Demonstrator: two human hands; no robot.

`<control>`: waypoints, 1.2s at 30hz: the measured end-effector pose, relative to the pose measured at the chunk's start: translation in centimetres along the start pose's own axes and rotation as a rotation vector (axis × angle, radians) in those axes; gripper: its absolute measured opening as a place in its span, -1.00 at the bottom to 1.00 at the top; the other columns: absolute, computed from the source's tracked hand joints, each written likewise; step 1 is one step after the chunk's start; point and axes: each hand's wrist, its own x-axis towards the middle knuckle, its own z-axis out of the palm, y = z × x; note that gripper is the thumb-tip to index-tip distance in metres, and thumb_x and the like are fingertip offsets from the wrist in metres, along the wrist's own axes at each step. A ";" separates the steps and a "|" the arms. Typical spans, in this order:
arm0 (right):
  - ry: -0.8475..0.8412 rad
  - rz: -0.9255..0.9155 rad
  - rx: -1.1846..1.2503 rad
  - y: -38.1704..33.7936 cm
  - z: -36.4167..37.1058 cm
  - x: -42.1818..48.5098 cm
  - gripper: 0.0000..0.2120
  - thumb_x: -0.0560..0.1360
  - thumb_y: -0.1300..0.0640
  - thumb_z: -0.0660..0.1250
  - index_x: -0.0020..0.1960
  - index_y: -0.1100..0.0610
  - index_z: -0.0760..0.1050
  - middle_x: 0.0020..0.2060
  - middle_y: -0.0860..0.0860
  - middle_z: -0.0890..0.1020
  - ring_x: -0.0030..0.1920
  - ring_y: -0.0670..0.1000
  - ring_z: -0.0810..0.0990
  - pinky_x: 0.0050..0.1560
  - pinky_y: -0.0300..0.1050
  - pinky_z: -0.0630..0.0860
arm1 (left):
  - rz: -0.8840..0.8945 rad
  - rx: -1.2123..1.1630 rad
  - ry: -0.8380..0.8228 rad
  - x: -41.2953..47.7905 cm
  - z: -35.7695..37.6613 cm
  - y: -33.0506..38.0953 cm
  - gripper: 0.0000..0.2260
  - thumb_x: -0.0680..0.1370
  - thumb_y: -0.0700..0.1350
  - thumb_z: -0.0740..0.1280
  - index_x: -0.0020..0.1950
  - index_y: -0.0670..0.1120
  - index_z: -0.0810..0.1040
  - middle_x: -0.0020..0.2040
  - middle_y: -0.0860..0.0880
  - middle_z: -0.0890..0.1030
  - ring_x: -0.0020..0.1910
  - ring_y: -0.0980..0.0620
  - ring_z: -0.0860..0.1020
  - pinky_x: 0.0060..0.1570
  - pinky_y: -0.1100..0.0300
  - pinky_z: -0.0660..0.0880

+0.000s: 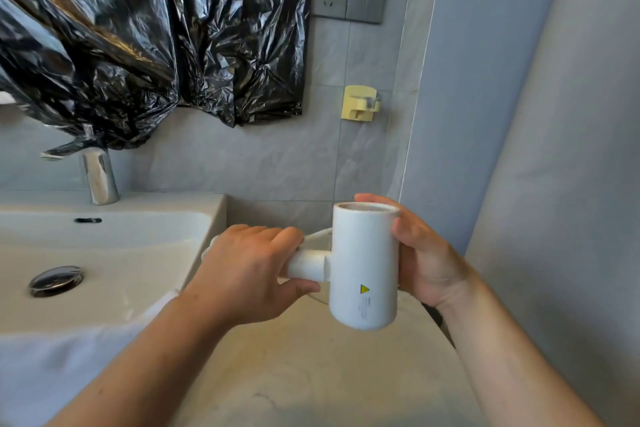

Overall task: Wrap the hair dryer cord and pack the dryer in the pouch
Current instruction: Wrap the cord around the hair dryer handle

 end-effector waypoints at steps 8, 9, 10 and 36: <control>0.133 -0.101 0.262 1.5 -0.2 3.4 -0.30 0.04 -0.23 0.60 0.05 0.17 0.66 -0.06 0.17 0.71 -0.06 0.12 0.69 -0.11 -0.04 0.62 | -0.268 -0.082 0.182 2.4 2.6 0.0 -0.55 0.37 0.35 0.24 -0.11 -0.01 0.53 -0.40 0.07 0.56 -0.46 -0.07 0.52 -0.52 0.16 0.35; 0.142 -0.128 0.324 1.4 -0.4 4.1 -0.28 0.07 -0.19 0.60 0.11 0.20 0.63 -0.01 0.18 0.69 0.00 0.13 0.67 -0.06 -0.03 0.61 | -0.319 -0.106 0.203 3.0 3.0 0.0 -0.55 0.37 0.36 0.22 -0.04 0.02 0.55 -0.36 0.08 0.59 -0.42 -0.05 0.54 -0.48 0.18 0.36; 0.144 -0.165 0.384 1.3 -0.5 4.8 -0.29 0.12 -0.14 0.59 0.16 0.22 0.59 0.04 0.19 0.68 0.06 0.15 0.65 0.00 -0.01 0.60 | -0.383 -0.146 0.206 3.8 3.3 -0.1 -0.57 0.37 0.36 0.21 0.01 0.08 0.53 -0.33 0.10 0.61 -0.37 -0.03 0.54 -0.45 0.19 0.36; 0.406 -0.158 0.014 3.8 -1.7 10.3 -0.65 0.24 -0.01 0.54 -0.04 0.12 0.64 -0.26 0.03 0.65 -0.35 -0.01 0.49 -0.36 -0.18 0.40 | -0.620 -0.951 0.030 7.1 9.3 -0.7 -0.81 0.39 0.13 0.49 -0.14 0.04 0.68 -0.36 0.13 0.64 -0.42 0.19 0.49 -0.37 0.25 0.39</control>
